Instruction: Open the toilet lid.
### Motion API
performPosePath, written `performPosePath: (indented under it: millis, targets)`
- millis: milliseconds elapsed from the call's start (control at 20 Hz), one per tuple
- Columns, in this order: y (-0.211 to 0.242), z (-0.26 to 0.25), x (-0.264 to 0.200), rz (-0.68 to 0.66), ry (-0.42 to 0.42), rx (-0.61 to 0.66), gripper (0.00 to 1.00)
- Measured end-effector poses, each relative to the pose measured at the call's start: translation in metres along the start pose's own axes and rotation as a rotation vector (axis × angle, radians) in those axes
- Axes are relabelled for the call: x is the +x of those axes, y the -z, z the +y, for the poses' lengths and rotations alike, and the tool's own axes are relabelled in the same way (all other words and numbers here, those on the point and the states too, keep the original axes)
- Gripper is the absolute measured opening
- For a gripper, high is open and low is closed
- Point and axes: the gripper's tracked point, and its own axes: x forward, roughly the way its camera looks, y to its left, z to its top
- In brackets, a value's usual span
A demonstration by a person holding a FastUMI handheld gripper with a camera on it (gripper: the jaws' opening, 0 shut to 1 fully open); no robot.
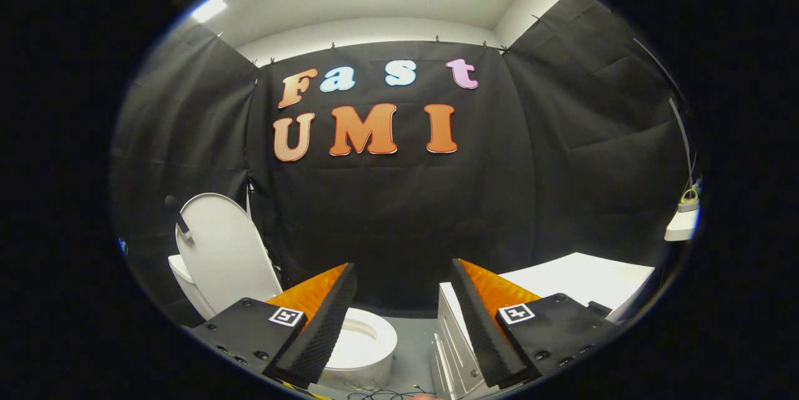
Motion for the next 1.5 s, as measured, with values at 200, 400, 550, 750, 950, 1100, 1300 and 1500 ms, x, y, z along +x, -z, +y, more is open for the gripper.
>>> performPosePath:
  millis: [200,400,550,750,950,1100,1300,1500]
  targets:
    - [0.017,-0.028,-0.009,0.021,0.072,0.021,0.98]
    - [0.023,-0.046,-0.011,0.036,0.111,0.034,0.99]
    - [0.028,-0.045,-0.012,0.045,0.109,0.034,0.98]
    - [0.028,-0.042,-0.013,0.049,0.102,0.028,0.97]
    - [0.025,-0.04,-0.014,0.042,0.102,0.027,0.97]
    - [0.029,-0.038,-0.014,0.051,0.1,0.02,0.97]
    - [0.029,-0.036,-0.015,0.055,0.097,0.013,0.97]
    - [0.032,-0.036,-0.014,0.063,0.098,0.013,0.97]
